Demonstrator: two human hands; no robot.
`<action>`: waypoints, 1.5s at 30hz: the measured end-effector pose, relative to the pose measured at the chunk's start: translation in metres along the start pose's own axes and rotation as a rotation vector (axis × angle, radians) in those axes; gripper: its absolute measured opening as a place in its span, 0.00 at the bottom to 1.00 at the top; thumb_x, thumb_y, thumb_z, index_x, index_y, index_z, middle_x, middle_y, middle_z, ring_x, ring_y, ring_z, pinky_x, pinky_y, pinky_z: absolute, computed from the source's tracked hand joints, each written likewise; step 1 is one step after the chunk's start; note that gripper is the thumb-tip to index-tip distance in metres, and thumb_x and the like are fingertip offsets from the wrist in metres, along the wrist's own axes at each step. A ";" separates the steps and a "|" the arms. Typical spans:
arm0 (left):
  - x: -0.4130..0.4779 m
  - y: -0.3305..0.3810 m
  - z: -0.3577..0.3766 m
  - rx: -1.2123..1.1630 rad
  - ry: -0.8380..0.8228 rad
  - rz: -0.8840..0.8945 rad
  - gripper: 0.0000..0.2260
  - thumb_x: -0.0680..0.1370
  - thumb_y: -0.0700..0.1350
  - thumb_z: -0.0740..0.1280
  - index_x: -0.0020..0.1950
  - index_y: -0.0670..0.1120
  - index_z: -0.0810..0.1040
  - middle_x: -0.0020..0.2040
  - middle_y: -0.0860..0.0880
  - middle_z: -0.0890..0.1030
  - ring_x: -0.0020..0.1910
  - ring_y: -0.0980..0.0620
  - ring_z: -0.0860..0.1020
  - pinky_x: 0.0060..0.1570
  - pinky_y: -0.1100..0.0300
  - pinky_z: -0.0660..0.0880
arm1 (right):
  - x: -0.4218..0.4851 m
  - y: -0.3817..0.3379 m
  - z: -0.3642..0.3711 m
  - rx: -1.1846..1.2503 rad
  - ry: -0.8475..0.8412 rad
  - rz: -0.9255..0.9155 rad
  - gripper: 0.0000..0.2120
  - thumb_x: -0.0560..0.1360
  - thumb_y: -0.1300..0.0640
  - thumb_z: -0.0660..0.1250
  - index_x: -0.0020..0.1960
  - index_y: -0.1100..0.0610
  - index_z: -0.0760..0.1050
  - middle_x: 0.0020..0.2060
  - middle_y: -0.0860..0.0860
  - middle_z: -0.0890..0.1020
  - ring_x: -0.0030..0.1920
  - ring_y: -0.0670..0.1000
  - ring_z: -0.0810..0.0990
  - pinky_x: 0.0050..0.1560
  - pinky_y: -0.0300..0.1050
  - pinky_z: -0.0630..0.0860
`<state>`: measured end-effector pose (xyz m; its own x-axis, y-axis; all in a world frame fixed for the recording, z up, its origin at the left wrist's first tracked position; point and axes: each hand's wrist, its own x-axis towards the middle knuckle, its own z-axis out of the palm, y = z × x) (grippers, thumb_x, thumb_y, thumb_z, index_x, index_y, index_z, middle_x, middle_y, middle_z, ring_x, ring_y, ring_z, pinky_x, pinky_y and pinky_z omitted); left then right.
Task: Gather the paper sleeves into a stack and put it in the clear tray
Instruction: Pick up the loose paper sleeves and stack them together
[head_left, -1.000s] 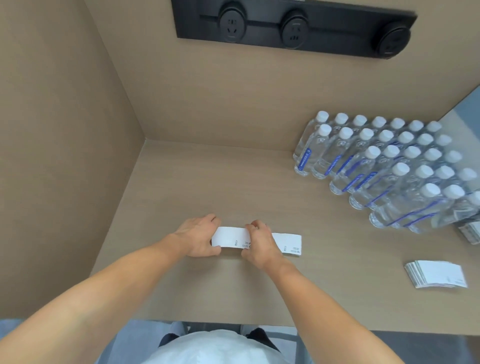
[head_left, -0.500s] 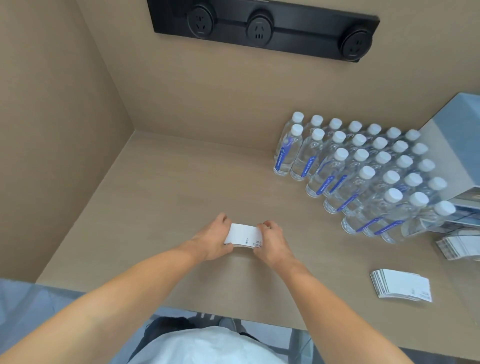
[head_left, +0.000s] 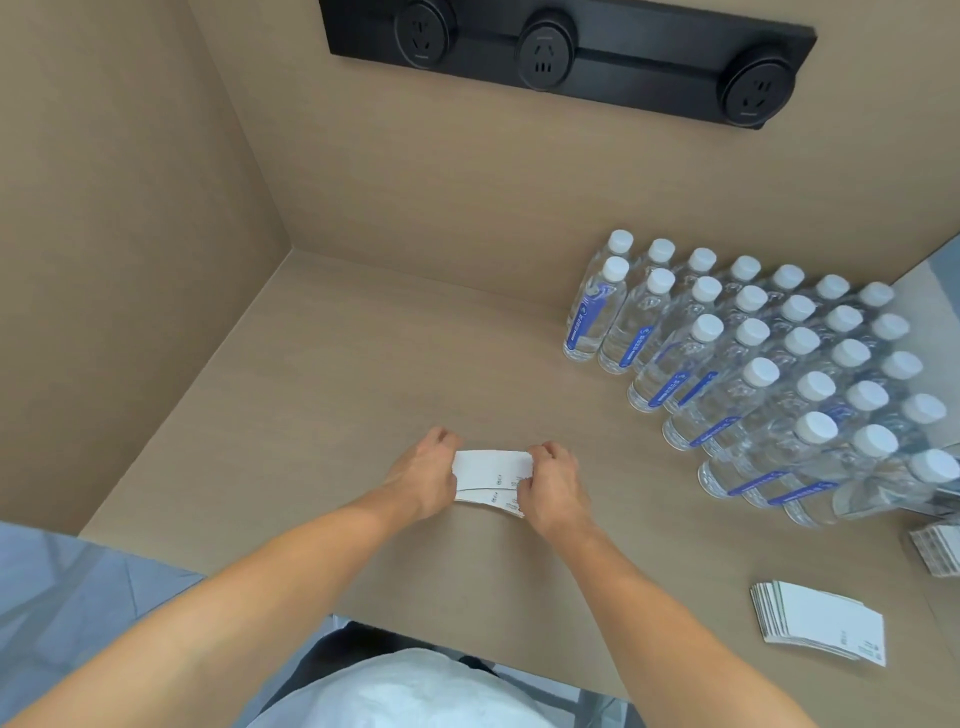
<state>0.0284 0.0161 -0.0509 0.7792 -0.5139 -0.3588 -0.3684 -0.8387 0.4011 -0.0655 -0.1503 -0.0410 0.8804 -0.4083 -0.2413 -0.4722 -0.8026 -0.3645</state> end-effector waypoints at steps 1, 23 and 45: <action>0.004 0.000 0.000 -0.057 0.031 -0.071 0.16 0.76 0.39 0.59 0.64 0.47 0.71 0.64 0.49 0.70 0.56 0.44 0.75 0.52 0.53 0.75 | 0.002 0.001 -0.001 0.031 0.027 0.027 0.12 0.75 0.62 0.60 0.57 0.60 0.74 0.57 0.54 0.74 0.60 0.57 0.70 0.53 0.50 0.76; 0.019 -0.006 0.007 -0.226 -0.182 -0.020 0.35 0.65 0.41 0.77 0.70 0.52 0.68 0.64 0.49 0.66 0.54 0.51 0.73 0.54 0.64 0.71 | 0.025 0.003 0.019 0.080 -0.369 0.098 0.52 0.68 0.62 0.71 0.78 0.50 0.39 0.66 0.52 0.56 0.64 0.58 0.63 0.64 0.50 0.72; 0.005 0.013 0.010 0.120 -0.155 0.113 0.23 0.69 0.47 0.76 0.60 0.45 0.73 0.59 0.48 0.70 0.58 0.46 0.73 0.55 0.53 0.75 | 0.012 0.003 0.023 -0.077 -0.250 -0.101 0.26 0.69 0.69 0.64 0.66 0.57 0.68 0.62 0.51 0.69 0.65 0.55 0.65 0.57 0.50 0.75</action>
<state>0.0220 0.0011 -0.0560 0.6455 -0.6196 -0.4466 -0.5136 -0.7849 0.3466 -0.0576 -0.1479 -0.0654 0.8796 -0.2124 -0.4257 -0.3697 -0.8683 -0.3307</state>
